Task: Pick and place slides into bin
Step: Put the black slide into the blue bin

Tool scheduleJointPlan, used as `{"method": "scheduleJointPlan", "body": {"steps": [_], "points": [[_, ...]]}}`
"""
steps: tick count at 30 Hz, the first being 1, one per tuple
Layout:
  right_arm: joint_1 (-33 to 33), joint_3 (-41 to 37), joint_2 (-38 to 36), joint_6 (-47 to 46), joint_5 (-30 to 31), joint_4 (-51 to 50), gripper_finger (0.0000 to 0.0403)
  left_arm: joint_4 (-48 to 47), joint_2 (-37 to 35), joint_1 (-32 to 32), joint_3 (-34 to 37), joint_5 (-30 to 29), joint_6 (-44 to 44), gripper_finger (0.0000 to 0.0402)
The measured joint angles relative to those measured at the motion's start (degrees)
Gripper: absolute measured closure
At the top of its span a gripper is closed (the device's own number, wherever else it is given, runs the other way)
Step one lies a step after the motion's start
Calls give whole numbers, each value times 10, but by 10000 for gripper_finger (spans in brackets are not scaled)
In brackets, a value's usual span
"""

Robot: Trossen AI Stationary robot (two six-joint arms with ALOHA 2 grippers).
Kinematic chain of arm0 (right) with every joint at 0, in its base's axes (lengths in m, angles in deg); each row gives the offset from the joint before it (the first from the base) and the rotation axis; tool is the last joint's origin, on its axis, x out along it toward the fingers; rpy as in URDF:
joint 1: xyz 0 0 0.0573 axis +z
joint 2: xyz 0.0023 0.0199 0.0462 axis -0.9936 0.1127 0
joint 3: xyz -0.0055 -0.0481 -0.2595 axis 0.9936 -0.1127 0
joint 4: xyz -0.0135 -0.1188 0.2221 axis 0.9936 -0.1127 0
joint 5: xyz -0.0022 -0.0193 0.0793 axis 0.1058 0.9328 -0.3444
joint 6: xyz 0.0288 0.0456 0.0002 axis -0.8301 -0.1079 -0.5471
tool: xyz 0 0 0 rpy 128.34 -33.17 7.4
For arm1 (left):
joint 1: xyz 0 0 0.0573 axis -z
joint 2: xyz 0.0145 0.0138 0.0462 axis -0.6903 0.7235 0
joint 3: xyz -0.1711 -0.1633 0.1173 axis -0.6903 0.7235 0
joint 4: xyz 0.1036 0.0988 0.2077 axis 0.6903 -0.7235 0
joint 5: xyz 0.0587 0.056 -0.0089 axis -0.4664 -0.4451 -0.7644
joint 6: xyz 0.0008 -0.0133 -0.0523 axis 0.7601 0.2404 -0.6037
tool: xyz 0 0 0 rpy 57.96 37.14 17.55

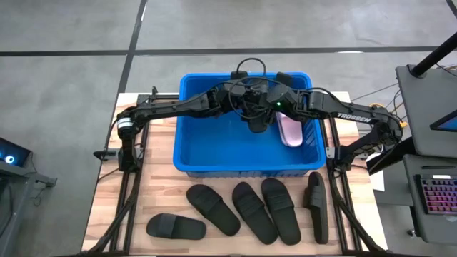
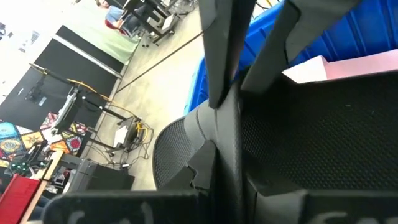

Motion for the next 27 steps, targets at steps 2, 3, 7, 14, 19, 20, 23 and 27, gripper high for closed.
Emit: {"method": "scheduleJointPlan", "body": {"steps": [2,3,7,14,19,20,23,27], "points": [[0,0,0,-2,0,0,386,0,0,0,0,1,-1,394],[0,0,0,-4,1,0,389,0,-1,0,0,1,-1,394],[0,0,0,-4,2,0,392,0,-1,-1,0,4,-20,389],[-5,-1,1,-4,1,-4,393,-21,-11,-10,-1,13,-59,317],[-21,-17,1,-1,1,-8,394,-78,-30,-27,-2,22,-119,241],[-23,-23,0,-2,-1,-4,394,-87,-35,-30,-2,24,-123,228],[-29,-45,-5,-5,-23,5,394,-118,-50,-38,-2,36,-134,193],[-33,-84,-13,-9,-47,45,394,-131,-71,-42,-2,36,-135,168]]}}
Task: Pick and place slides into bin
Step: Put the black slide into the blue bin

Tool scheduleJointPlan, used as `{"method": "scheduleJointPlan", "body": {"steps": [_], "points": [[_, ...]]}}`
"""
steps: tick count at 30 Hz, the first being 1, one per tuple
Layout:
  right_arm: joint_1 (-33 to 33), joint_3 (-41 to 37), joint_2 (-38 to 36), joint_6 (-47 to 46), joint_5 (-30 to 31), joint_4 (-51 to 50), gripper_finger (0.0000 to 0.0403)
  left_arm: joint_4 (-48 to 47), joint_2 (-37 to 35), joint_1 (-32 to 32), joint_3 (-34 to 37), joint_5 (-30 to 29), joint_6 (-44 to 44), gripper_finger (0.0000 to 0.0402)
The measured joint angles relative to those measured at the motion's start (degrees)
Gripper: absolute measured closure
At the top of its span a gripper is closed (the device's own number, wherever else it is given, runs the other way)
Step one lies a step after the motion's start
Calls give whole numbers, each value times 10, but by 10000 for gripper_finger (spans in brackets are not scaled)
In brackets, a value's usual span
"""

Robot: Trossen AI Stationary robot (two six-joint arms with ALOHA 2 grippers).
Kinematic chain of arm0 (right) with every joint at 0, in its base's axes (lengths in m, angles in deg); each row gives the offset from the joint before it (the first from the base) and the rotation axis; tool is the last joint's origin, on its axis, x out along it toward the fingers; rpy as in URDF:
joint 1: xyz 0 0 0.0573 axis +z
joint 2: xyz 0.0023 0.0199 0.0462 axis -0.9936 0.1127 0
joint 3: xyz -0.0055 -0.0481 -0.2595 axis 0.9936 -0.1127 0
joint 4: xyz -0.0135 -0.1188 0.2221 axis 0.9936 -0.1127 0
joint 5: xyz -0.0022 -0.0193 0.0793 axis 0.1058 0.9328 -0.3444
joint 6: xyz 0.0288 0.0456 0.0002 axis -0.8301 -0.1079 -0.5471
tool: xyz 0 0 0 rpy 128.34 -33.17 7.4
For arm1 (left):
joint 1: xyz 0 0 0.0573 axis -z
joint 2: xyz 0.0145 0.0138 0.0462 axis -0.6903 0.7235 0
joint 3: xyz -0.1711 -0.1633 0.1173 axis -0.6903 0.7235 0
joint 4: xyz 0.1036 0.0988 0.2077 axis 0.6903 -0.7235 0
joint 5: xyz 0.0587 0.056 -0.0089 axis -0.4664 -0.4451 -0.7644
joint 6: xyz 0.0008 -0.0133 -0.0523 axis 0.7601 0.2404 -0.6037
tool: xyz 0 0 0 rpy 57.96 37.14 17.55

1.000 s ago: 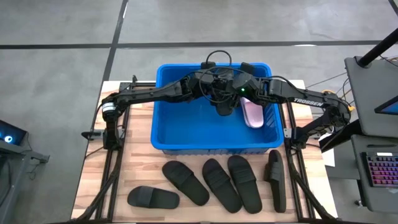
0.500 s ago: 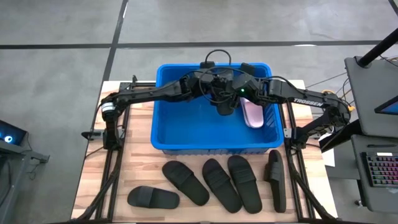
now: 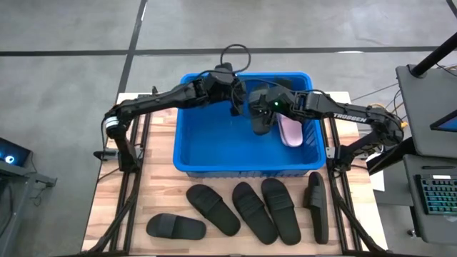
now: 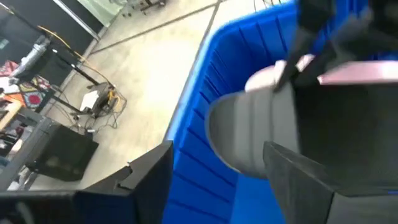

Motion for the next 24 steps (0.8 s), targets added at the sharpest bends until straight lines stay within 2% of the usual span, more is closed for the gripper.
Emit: {"method": "scheduleJointPlan", "body": {"steps": [8,12,18,24], "points": [[-10,-124,-27,-6,-16,128,394,-5,-54,-3,2,-1,-13,163],[-17,-174,-35,-3,-16,140,394,-11,-87,-5,3,-3,-14,163],[-16,-208,-29,11,-54,181,394,-17,-137,-5,7,-2,-17,163],[-36,-220,-5,29,-58,192,394,-18,-173,-5,7,-7,-30,163]]}}
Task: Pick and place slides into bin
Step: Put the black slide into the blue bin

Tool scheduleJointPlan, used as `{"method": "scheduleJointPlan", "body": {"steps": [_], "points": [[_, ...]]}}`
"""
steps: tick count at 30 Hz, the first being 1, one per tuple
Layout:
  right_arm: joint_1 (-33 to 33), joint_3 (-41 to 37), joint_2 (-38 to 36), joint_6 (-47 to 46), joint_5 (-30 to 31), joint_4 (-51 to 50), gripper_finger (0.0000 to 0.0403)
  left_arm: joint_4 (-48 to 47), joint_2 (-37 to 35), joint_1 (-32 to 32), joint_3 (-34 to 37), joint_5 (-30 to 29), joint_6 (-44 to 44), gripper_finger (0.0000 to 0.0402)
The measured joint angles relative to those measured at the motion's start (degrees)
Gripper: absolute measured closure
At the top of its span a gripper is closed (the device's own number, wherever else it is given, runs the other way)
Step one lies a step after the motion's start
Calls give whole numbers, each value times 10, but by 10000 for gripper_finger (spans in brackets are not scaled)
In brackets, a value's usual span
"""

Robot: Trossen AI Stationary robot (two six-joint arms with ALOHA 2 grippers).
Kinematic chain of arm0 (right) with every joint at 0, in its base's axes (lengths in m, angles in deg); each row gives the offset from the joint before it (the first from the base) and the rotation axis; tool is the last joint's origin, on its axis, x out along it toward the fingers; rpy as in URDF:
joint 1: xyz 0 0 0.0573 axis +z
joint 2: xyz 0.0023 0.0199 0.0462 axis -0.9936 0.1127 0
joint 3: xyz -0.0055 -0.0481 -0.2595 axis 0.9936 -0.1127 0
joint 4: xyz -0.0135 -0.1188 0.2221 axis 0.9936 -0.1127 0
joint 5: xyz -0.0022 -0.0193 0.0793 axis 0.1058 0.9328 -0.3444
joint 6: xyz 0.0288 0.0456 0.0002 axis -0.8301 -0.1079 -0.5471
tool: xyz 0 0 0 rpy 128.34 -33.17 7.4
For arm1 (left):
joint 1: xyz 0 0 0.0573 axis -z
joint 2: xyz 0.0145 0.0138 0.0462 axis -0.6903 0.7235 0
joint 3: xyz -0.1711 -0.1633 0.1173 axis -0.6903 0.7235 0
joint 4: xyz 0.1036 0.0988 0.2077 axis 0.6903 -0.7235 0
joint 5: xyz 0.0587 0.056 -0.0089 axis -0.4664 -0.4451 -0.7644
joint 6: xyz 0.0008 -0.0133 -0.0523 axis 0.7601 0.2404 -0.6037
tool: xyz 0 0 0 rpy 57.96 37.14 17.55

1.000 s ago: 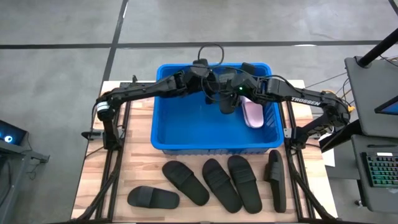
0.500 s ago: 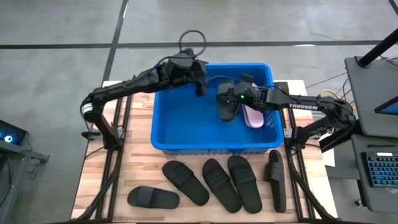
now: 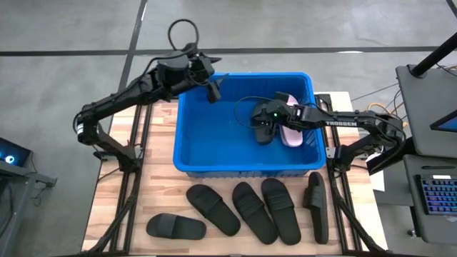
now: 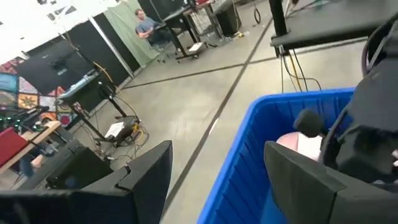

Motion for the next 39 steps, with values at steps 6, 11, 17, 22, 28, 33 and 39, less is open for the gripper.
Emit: {"method": "scheduleJointPlan", "body": {"steps": [6,11,17,22,28,33,39], "points": [[-29,1,34,31,-32,7,394,3,-17,0,2,-8,-12,163],[-45,3,62,47,-32,5,394,-3,-17,0,4,-9,-28,163],[-53,4,82,67,-24,0,392,-2,-18,0,19,-9,-28,163],[-53,4,82,86,-21,-5,376,-2,-18,0,31,-11,-29,163],[-54,4,70,80,-22,-10,345,-1,-19,0,32,-11,-28,163],[-54,4,65,57,-27,-19,303,-1,-19,0,32,-11,-28,163],[-54,19,67,-9,-30,-83,239,-1,-19,0,32,-11,-28,163]]}}
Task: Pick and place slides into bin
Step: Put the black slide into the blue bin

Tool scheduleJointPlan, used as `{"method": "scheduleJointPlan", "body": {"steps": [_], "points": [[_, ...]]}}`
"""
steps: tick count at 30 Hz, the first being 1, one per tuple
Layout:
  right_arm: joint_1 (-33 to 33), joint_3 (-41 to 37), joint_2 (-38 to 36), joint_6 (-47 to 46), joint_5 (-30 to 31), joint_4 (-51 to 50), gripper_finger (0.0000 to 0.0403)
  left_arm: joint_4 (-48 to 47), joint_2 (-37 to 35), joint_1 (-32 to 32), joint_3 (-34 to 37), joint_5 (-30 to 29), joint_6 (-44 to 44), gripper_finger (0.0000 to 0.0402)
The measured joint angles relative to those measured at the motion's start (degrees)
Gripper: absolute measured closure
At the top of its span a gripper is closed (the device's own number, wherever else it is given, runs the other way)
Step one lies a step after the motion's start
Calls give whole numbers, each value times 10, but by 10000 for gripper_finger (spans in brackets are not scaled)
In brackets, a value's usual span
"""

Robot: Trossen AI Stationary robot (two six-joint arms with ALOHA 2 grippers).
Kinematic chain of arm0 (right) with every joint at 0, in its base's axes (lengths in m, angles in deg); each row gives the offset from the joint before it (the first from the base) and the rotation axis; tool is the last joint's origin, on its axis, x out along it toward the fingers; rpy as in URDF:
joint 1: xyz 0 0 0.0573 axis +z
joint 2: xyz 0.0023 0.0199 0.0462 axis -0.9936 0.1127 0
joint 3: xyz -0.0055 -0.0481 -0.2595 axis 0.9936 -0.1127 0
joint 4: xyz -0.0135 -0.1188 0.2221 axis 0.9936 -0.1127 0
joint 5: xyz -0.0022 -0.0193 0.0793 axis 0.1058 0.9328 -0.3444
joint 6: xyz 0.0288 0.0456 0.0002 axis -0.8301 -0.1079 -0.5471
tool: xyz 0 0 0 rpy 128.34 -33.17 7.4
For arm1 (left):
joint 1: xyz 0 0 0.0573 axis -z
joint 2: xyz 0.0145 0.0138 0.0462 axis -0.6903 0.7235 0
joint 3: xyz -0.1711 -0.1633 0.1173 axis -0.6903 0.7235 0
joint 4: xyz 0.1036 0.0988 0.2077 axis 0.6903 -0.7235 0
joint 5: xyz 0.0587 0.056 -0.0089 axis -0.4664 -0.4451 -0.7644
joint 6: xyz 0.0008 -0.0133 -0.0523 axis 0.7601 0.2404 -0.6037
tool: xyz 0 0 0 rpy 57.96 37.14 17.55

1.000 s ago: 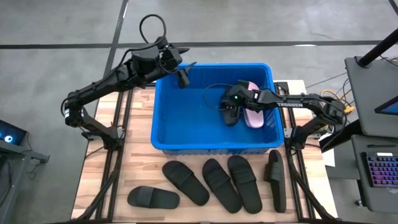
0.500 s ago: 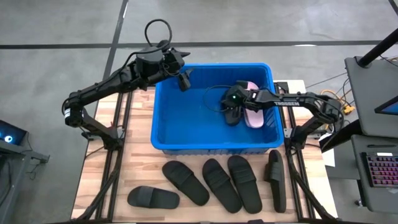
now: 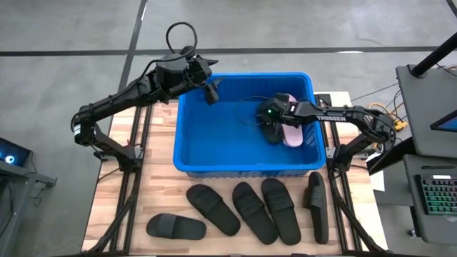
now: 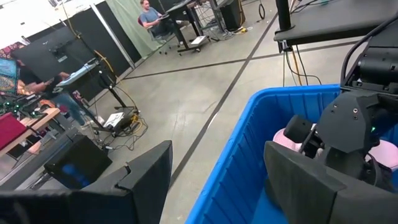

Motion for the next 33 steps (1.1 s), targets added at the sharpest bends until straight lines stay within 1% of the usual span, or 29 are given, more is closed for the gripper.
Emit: {"method": "scheduleJointPlan", "body": {"steps": [4,9,14,19,22,26,29,33], "points": [[0,24,0,-71,-3,-37,206,0,0,0,0,0,0,163],[0,72,0,-141,-20,-91,186,0,0,0,4,0,0,163],[0,130,0,-200,-20,-134,185,-4,-1,0,5,0,0,163],[1,192,-14,-202,-57,-137,194,-14,-9,0,5,0,0,163],[5,222,-32,-190,-77,-136,200,-22,-24,0,6,2,-26,163],[12,230,-74,-190,-77,-123,211,-57,-58,0,6,43,-60,163],[19,216,-118,-215,-77,-92,218,-100,-86,1,6,111,-62,163],[41,194,-177,-257,-90,-15,227,-133,-112,2,7,187,-80,163]]}}
